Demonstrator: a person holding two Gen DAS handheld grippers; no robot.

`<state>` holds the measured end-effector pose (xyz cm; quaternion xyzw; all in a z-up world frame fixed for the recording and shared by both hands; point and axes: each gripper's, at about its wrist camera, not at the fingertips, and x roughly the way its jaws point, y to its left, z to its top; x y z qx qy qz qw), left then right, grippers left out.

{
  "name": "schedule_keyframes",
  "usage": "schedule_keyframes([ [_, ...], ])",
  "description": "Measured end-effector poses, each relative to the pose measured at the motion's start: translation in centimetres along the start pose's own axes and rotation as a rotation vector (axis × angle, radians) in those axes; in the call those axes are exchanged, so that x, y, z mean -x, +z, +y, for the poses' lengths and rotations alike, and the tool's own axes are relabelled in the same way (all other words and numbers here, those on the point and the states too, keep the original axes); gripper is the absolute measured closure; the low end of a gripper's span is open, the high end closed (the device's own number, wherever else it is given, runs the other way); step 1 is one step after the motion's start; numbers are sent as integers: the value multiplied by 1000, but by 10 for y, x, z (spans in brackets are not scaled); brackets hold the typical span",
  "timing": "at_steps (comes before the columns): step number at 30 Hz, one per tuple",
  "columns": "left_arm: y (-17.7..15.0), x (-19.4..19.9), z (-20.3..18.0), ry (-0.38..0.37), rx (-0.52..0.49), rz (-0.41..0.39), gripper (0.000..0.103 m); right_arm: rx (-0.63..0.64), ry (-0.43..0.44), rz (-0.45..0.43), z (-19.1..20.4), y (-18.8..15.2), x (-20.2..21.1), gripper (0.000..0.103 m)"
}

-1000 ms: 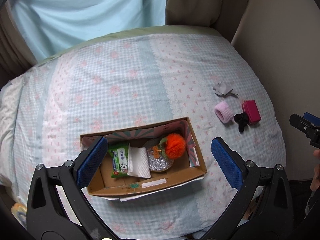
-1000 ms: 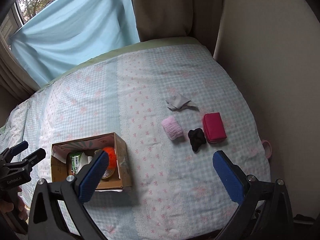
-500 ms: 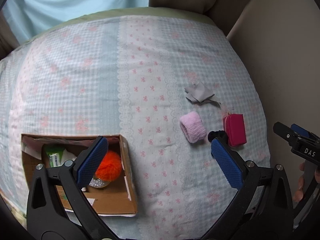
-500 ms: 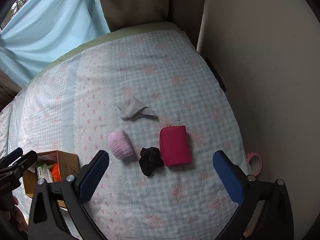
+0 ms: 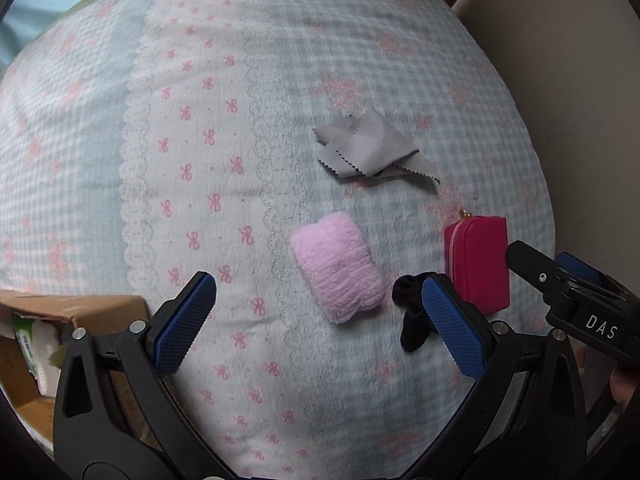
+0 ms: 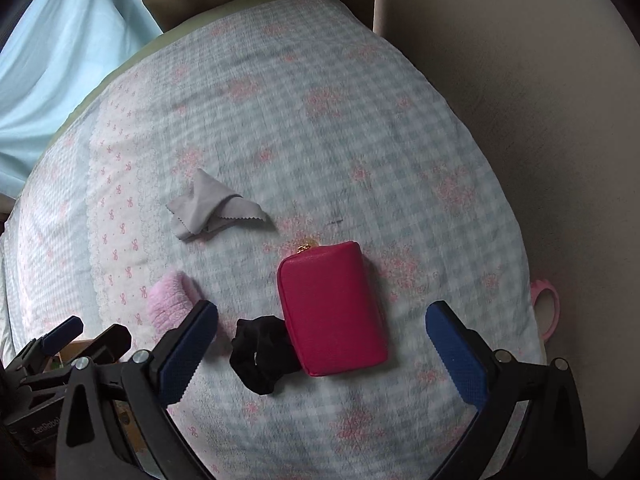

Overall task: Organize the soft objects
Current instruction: 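Grasp the pink fuzzy hair tie with the left tool while the right tool grasps the pink case, then carry the hair tie with the left tool over the box while the right tool carries the case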

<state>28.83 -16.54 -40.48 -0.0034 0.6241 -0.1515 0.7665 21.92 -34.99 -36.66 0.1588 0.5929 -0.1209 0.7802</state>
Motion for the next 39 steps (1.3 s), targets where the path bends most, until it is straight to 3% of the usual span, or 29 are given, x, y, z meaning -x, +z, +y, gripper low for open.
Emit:
schedule_keyframes([
  [3, 0, -23, -4, 3, 21, 15, 3, 17, -11, 33, 1, 6, -29, 0],
  [9, -3, -60, -6, -14, 77, 33, 17, 50, -24, 98, -3, 8, -78, 1],
  [11, -5, -68, -8, -6, 86, 42, 27, 54, -31, 116, -5, 9, -91, 7],
  [14, -7, -76, -12, 0, 83, 51, 40, 75, -21, 142, -5, 8, -106, 27],
  [17, -9, -82, -16, 22, 68, 70, 57, 117, -29, 168, 0, 4, -117, 33],
  [30, -11, -56, -8, 16, 50, 30, 63, 153, -7, 148, 5, -5, -107, 57],
  [39, -8, -1, -10, 7, 18, -52, 63, 126, 19, 104, 0, 0, -73, 62],
])
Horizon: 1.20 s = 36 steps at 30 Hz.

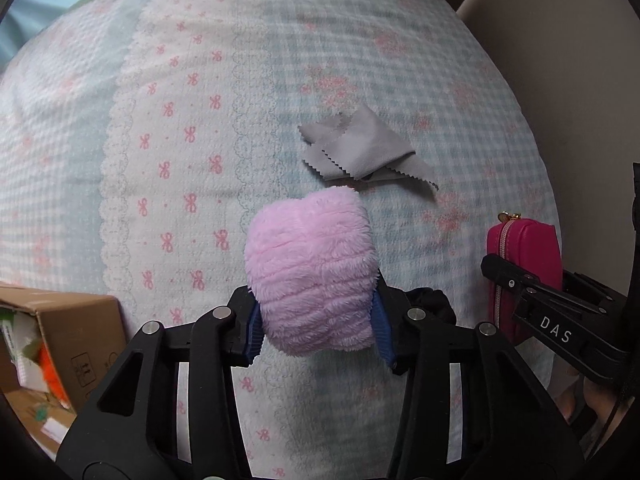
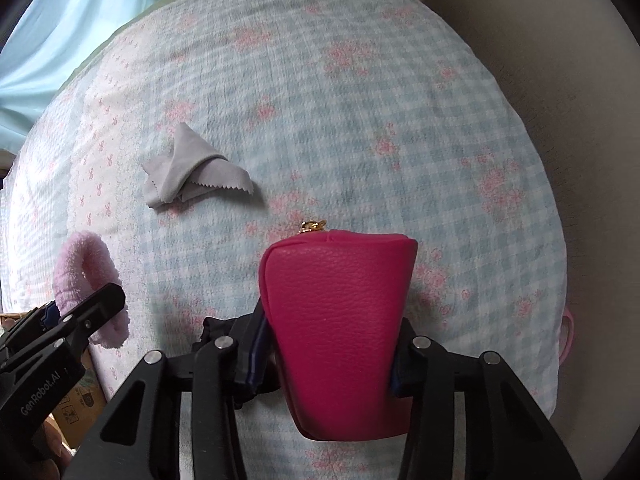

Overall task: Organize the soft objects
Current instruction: 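Carry the hair tie with the left tool over the box while the right tool carries the case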

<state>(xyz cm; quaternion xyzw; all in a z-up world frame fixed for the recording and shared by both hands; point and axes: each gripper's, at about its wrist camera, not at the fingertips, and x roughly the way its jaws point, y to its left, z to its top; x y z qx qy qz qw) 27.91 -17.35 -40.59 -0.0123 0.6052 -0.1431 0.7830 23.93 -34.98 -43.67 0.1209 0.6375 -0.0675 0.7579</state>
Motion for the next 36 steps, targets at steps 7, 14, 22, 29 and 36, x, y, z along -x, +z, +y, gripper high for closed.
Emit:
schedule_keyframes([
  [7, 0, 75, -4, 6, -30, -101, 63, 2, 6, -90, -1, -4, 67, 62],
  [14, -23, 172, 31, 14, 1, -198, 63, 54, 37, -210, 31, -24, 155, 63],
  [22, -62, 241, 100, 77, 25, -280, 63, 117, 144, -303, 100, -55, 216, 63],
  [29, -89, 274, 185, 128, 48, -284, 63, 224, 219, -290, 191, -81, 226, 63],
  [36, -105, 279, 276, 147, 25, -222, 63, 220, 269, -252, 278, -107, 223, 63],
])
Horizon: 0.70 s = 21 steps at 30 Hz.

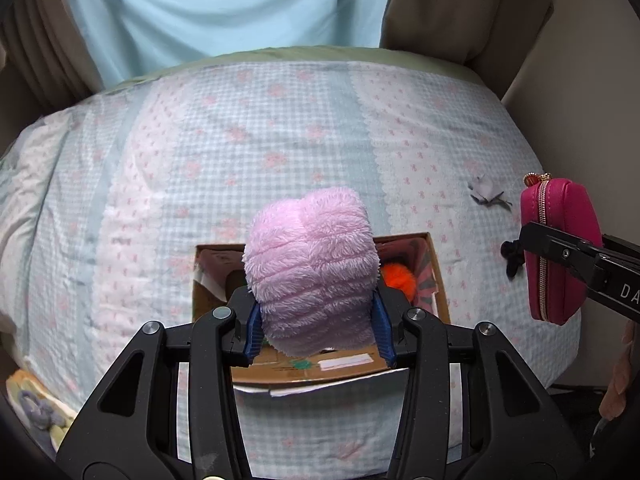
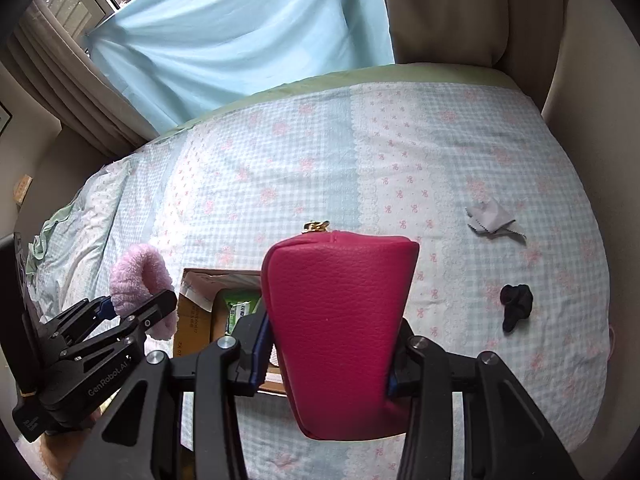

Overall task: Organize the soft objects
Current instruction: 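Carry the hair tie with the left tool over the box while the right tool carries the case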

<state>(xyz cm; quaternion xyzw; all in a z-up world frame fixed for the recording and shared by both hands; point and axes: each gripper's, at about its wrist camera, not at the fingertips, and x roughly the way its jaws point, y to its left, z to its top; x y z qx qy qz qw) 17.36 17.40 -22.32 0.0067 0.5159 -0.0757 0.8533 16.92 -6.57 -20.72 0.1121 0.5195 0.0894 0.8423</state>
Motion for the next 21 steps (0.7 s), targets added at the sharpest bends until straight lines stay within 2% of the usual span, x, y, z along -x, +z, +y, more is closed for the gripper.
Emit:
schedule_keyframes([
  [5, -15, -33, 50, -2, -26, 81, 63, -33, -15, 29, 47, -11, -25, 63],
  [10, -31, -76, 75, -14, -38, 176, 63, -90, -9, 82, 74, -23, -60, 63],
  [16, -46, -117, 70, -28, -103, 264, 63, -137, -6, 179, 90, -36, -112, 63],
  [21, -53, -143, 64, -21, -143, 320, 63, -167, -12, 270, 86, -44, -156, 63],
])
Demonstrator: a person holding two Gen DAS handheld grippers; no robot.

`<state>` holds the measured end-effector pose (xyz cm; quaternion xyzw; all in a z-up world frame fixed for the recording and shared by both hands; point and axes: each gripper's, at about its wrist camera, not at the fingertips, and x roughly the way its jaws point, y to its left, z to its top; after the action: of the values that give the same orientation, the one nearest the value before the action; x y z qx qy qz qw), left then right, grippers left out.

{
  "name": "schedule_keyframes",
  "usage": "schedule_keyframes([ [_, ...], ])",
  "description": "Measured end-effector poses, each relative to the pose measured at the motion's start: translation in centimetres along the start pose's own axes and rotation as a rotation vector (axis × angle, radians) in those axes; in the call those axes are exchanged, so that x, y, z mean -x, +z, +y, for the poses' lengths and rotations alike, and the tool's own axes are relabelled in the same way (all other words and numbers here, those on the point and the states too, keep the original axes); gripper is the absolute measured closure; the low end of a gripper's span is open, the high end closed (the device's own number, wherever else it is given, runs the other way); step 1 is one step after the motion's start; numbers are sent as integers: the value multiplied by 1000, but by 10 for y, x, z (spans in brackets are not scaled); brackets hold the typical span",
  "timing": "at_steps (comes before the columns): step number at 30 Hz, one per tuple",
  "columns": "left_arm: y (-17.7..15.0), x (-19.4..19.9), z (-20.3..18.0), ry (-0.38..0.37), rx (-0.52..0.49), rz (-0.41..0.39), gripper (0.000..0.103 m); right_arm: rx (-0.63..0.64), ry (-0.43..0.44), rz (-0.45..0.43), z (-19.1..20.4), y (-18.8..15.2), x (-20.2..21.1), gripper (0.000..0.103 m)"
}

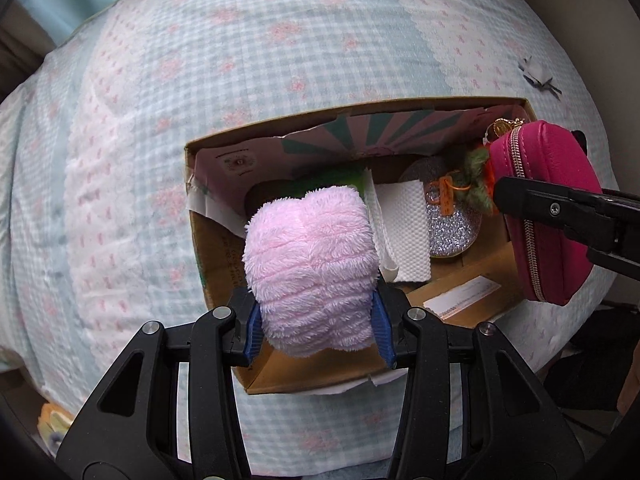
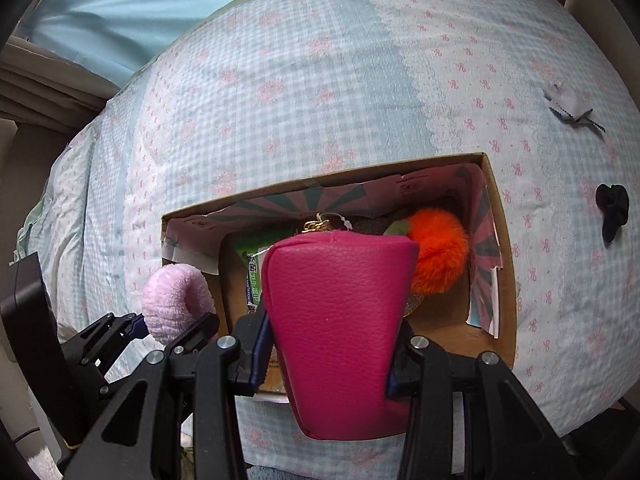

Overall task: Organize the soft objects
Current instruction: 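Open the left tool to drop the hair tie in the box while the right tool drops the case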

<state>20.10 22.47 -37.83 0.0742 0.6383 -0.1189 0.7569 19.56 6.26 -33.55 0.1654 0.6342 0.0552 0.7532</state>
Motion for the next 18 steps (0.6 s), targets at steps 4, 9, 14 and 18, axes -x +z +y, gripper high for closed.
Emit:
schedule_keyframes([
  [4, 3, -14, 0, -5, -12, 16, 63, -10, 8, 46, -2, 4, -25, 63],
  [9, 5, -23, -6, 5, -61, 17, 63, -39, 27, 88, -9, 10, -44, 62],
  [14, 2, -26, -10, -18, -92, 25, 23, -42, 35, 93, -12, 13, -55, 48],
  [18, -5, -15, -12, -18, -95, -5, 0, -68, 55, 48, -15, 13, -52, 0],
])
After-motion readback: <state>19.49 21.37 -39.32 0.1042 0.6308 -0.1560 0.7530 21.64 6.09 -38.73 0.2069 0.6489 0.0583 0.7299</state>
